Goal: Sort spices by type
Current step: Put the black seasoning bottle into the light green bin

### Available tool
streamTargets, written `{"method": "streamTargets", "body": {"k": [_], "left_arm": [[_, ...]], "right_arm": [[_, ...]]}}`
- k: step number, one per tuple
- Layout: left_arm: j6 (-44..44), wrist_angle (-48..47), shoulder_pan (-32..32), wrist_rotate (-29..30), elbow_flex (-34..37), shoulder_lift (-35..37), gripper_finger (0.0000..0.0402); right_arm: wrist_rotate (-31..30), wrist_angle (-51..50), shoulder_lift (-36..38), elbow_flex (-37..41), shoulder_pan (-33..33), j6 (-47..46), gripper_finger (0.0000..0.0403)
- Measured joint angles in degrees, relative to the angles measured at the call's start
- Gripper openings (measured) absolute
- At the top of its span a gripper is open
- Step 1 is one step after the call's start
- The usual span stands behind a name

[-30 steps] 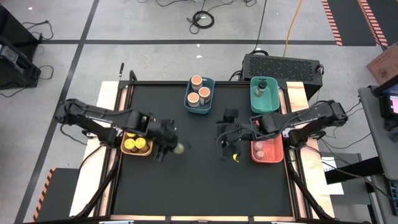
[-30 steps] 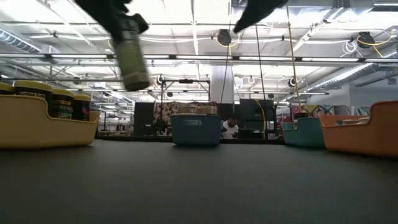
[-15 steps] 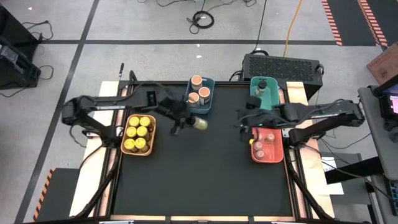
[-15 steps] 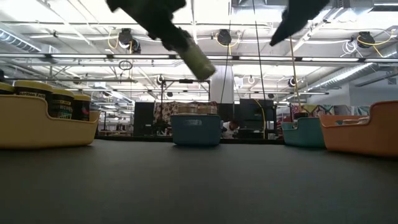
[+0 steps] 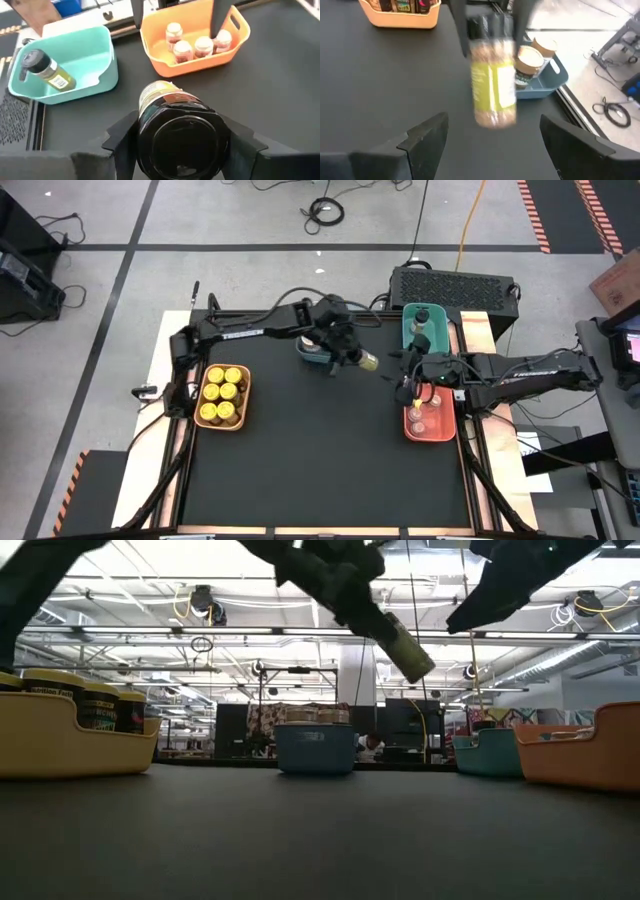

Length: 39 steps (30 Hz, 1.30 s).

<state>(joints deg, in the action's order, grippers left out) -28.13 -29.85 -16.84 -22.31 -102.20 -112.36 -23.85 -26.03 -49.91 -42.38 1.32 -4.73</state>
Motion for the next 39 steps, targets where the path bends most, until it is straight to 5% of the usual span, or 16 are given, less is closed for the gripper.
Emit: {"method": "streamTargets", "body": {"k": [4,17,22,32,39], "left_arm": [[-1.9,-2.7,0.1,-0.2,-6.1,-4.0,0.0214],[-5.8,-4.1,0.5,-1.5,-6.4,-4.0,0.0214],[-8.3,-3.9,0.4,-2.0,-6.4,-3.9,0.0214],[-8.6,-4.0,0.5,-2.1,-6.4,-3.9,0.0214],[-8.6,-3.8,0.5,-2.1,-6.4,-3.9,0.0216]], "right_arm": [[0.2,3.3,-0.9,1.2,0.0,3.3,0.0309],[0.7,13.2,-9.2,1.2,-6.0,14.6,0.0309],[8.2,15.8,-11.7,1.2,-9.0,15.3,0.0309],[13.1,18.1,-12.3,1.2,-11.7,16.0,0.0308],[13.8,18.1,-12.3,1.2,-11.8,15.6,0.0262]]}}
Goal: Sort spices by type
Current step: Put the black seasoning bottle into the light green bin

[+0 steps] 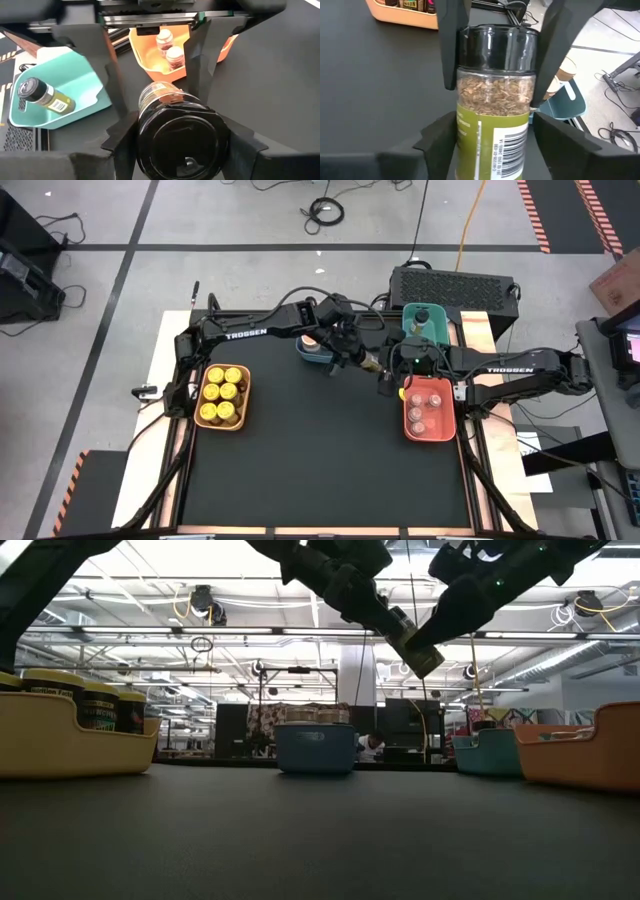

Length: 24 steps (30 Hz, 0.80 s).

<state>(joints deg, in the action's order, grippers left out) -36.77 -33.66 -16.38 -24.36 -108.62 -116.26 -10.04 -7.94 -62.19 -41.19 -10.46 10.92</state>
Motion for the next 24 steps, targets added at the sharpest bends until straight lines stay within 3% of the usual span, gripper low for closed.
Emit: {"method": "streamTargets", "body": {"k": [5,11,17,21,24], "left_arm": [[-0.2,0.7,0.0,0.3,0.0,0.0,0.0236],[-2.9,0.1,0.1,1.5,0.0,0.1,0.029],[-3.0,-3.3,-1.5,4.7,0.0,3.9,0.0314],[-2.6,-7.4,-5.0,3.5,0.0,7.0,0.0315],[-1.0,-10.7,-8.4,0.2,0.0,9.0,0.0315]], "right_arm": [[0.0,-0.1,0.0,0.0,0.0,-0.1,0.0205],[-0.2,-0.9,0.0,0.0,0.0,0.9,0.015],[-0.3,-0.5,1.2,0.0,-0.1,2.7,0.0145],[0.2,-0.2,3.4,0.0,-1.1,3.5,0.0148],[4.0,-0.2,5.4,0.0,-2.7,3.4,0.0148]]}}
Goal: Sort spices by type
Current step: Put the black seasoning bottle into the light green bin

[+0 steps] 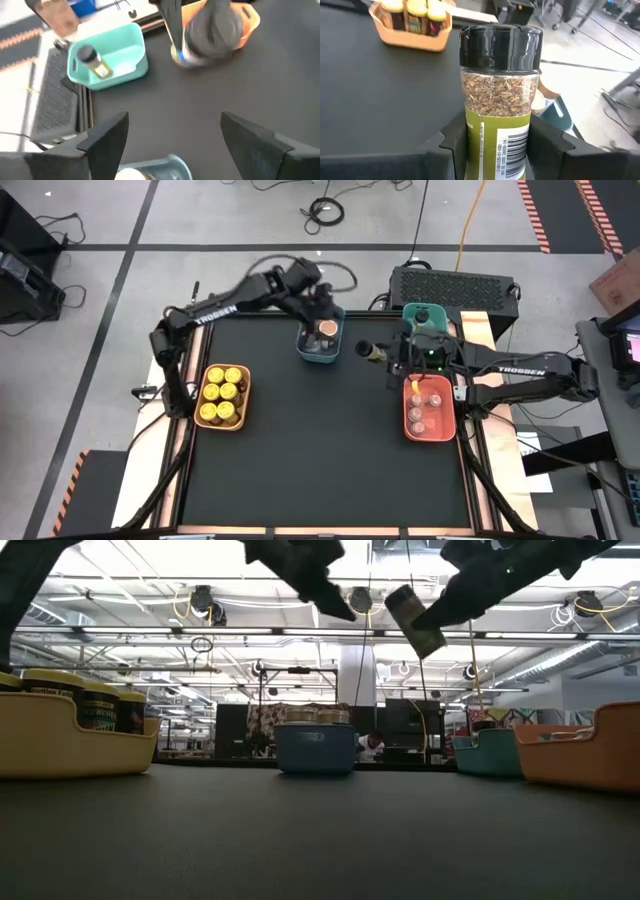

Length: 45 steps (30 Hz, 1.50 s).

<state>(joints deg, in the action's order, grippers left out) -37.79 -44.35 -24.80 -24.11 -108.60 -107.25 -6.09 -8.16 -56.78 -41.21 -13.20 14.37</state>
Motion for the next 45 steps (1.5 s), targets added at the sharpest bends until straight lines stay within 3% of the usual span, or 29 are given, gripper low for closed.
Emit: {"method": "streamTargets", "body": {"k": [5,11,16,20,25,30,34,37,40,45], "left_arm": [[1.6,-2.7,-4.7,-6.5,2.7,2.7,0.0303],[6.4,5.1,-5.9,-6.0,16.1,11.4,0.028],[12.4,17.5,-7.1,-3.3,32.2,23.8,0.0278],[17.6,31.6,-7.0,-0.9,46.0,33.7,0.0278],[19.9,49.5,-6.5,-1.7,60.5,40.6,0.0278],[22.5,65.0,-6.5,-5.7,68.7,40.8,0.0278],[22.5,69.6,-6.0,-6.1,70.8,39.3,0.0278],[22.4,71.7,-5.4,-9.7,70.9,37.8,0.0278],[22.5,74.2,-4.4,-12.9,70.9,35.4,0.0278],[22.5,79.4,-2.2,-13.2,70.9,29.9,0.0278]], "right_arm": [[5.3,1.0,1.3,0.0,-2.3,-0.6,0.0148],[9.7,2.7,0.4,0.0,-4.7,-1.6,0.0148],[13.7,7.4,-1.3,0.5,-6.7,-0.7,0.0148],[19.6,20.6,-3.4,5.1,-8.6,-3.5,0.0148],[21.0,33.9,-7.0,11.4,-8.6,-9.0,0.0148],[19.8,48.1,-14.4,15.6,-5.6,-14.0,0.0149],[16.5,59.2,-22.4,15.8,-3.4,-14.8,0.0149],[16.5,65.6,-27.9,14.3,-2.7,-13.9,0.0149],[16.5,68.8,-32.1,12.0,-2.7,-12.8,0.0149],[17.3,69.7,-37.1,7.6,-2.6,-12.5,0.0149]]}}
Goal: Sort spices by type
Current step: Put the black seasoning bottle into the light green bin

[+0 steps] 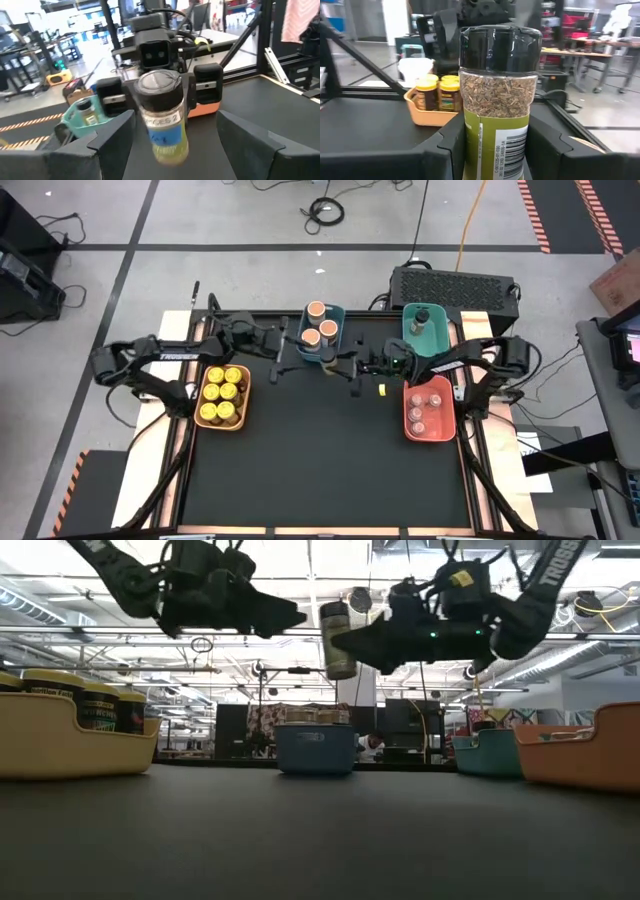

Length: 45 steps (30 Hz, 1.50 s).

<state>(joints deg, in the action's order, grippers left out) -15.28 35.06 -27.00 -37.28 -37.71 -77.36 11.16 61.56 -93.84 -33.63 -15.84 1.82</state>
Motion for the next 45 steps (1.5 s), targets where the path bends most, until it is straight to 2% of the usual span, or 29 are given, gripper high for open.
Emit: {"method": "streamTargets", "body": {"k": [3,8,12,17,24,31,41,45], "left_arm": [[0.0,4.8,0.9,0.0,0.0,-3.2,0.0278],[2.6,10.6,1.2,0.6,0.0,-6.0,0.0278],[3.0,11.1,1.2,1.1,-0.7,-7.7,0.0278],[3.2,10.9,2.6,-2.4,-2.4,-9.2,0.0278],[3.1,10.9,5.3,-1.1,-6.0,-12.8,0.0278],[3.0,11.0,5.7,-1.0,-7.1,-13.3,0.0276],[2.9,11.1,5.7,0.6,-7.2,-13.3,0.0204],[2.9,11.1,5.7,1.1,-7.2,-13.3,0.0203]], "right_arm": [[2.6,0.0,-2.1,-2.3,0.2,0.0,0.0149],[2.8,0.0,-2.9,-3.9,1.1,0.7,0.0149],[2.5,-0.2,-2.9,-4.6,1.4,2.2,0.0149],[2.4,-0.4,-2.9,-5.5,1.5,2.4,0.0149],[2.3,-0.5,-2.9,-6.3,1.5,3.4,0.0149],[2.3,-1.1,-2.9,-6.3,1.5,3.4,0.0149],[2.4,-1.1,-2.9,-6.3,1.4,4.1,0.0149],[2.5,-1.0,-2.9,-6.3,1.4,4.1,0.0149]]}}
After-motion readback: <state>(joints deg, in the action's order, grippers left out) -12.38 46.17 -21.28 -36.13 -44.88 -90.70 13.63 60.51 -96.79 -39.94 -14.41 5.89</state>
